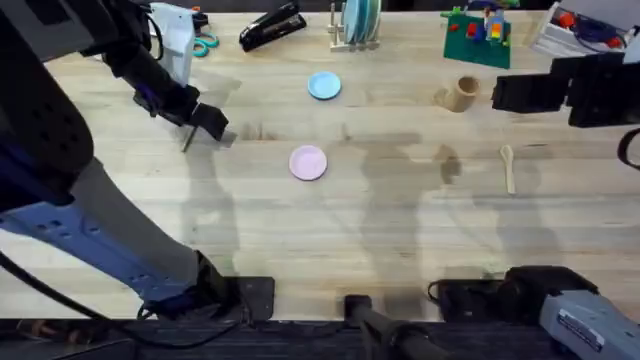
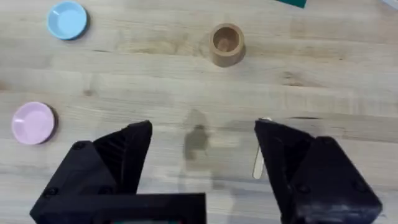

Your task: Pick up a utensil and set it on the pink plate, then put the other utensil in the container.

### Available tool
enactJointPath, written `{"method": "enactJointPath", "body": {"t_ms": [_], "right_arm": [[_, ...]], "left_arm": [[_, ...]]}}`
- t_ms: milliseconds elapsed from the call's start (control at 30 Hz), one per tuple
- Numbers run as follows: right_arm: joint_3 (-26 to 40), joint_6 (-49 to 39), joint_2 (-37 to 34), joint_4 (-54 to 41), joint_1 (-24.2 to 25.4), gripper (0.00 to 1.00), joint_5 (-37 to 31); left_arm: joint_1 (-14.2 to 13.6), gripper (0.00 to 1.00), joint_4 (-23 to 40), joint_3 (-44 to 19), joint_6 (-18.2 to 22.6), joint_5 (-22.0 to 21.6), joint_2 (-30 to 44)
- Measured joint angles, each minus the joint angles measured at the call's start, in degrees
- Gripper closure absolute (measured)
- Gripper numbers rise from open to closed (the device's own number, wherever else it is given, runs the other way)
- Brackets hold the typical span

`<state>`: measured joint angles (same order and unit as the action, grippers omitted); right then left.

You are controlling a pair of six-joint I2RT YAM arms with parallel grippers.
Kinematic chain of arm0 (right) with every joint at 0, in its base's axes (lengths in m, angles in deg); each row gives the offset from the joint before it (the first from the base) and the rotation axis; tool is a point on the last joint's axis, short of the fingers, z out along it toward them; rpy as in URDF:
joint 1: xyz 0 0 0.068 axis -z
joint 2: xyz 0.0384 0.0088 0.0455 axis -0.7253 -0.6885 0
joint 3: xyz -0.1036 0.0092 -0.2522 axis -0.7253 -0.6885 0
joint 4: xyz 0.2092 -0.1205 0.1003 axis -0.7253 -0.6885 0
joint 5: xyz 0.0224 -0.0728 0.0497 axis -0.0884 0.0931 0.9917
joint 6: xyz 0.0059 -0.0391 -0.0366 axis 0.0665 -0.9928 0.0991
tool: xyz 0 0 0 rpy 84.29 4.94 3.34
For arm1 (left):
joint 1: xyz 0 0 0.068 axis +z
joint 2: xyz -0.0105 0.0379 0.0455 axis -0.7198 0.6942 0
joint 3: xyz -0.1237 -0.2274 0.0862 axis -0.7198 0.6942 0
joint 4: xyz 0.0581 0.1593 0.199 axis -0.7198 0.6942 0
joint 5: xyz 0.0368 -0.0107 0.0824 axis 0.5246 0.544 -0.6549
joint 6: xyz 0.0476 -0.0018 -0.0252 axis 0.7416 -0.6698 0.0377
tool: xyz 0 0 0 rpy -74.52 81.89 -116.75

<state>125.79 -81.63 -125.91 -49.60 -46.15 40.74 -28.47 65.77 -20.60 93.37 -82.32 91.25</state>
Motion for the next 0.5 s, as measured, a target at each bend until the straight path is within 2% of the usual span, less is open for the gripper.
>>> {"method": "enactJointPath", "body": {"t_ms": [33,100,167,233,300,367,500], "right_arm": [[0.0,0.0,0.0,0.0,0.0,0.007,0.0],[0.0,0.0,0.0,0.0,0.0,0.007,0.0],[0.0,0.0,0.0,0.0,0.0,0.007,0.0],[0.0,0.0,0.0,0.0,0.0,0.007,0.0],[0.0,0.0,0.0,0.0,0.0,0.007,0.0],[0.0,0.0,0.0,0.0,0.0,0.007,0.0],[0.0,0.0,0.0,0.0,0.0,0.007,0.0]], "left_arm": [[0.0,0.014,0.0,0.0,0.0,0.0,0.0],[0.0,0.147,0.2,0.0,-0.1,-0.2,0.0],[0.1,0.365,0.3,0.0,0.2,-0.4,0.1],[0.3,0.670,0.3,-0.1,0.0,-0.6,0.2],[0.4,0.909,0.6,-0.1,0.0,-0.4,0.2],[0.4,0.950,0.9,-0.3,0.0,-0.4,0.2],[0.4,0.952,0.9,-0.3,0.0,-0.4,0.2]]}}
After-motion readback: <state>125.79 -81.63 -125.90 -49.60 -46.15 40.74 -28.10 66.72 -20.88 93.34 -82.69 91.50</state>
